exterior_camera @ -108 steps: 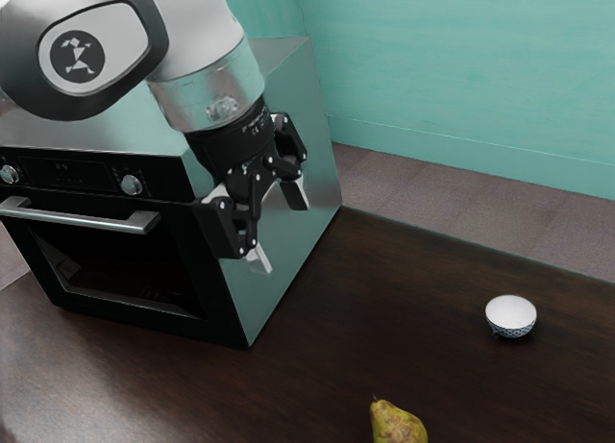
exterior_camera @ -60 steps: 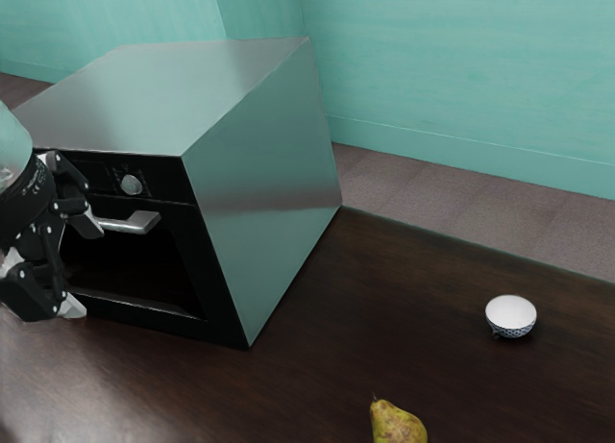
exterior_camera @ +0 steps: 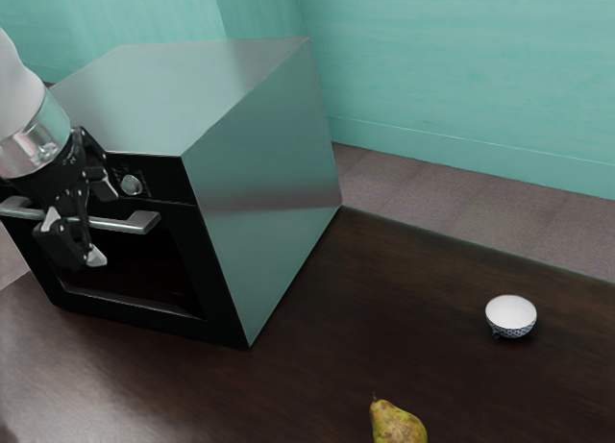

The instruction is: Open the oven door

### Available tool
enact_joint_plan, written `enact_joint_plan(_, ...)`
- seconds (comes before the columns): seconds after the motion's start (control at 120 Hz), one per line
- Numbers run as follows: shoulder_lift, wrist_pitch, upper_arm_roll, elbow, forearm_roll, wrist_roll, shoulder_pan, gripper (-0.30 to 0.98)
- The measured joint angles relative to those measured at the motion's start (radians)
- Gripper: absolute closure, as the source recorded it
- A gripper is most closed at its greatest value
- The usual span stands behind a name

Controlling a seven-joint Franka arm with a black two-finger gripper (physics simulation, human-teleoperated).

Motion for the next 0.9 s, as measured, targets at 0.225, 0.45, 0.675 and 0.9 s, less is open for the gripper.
enact_joint_plan(0.225,0.012,0.036,-0.004,0.0,-0.039,0.141,0.114,0.0)
enact_joint_plan(0.45,0.024,0.065,-0.065,0.006,-0.081,0.283,0.238,0.0)
enact_joint_plan(0.675,0.034,0.11,-0.076,0.0,-0.104,0.419,0.293,0.0)
enact_joint_plan(0.9,0.036,0.137,-0.076,-0.033,-0.123,0.52,0.316,0.0)
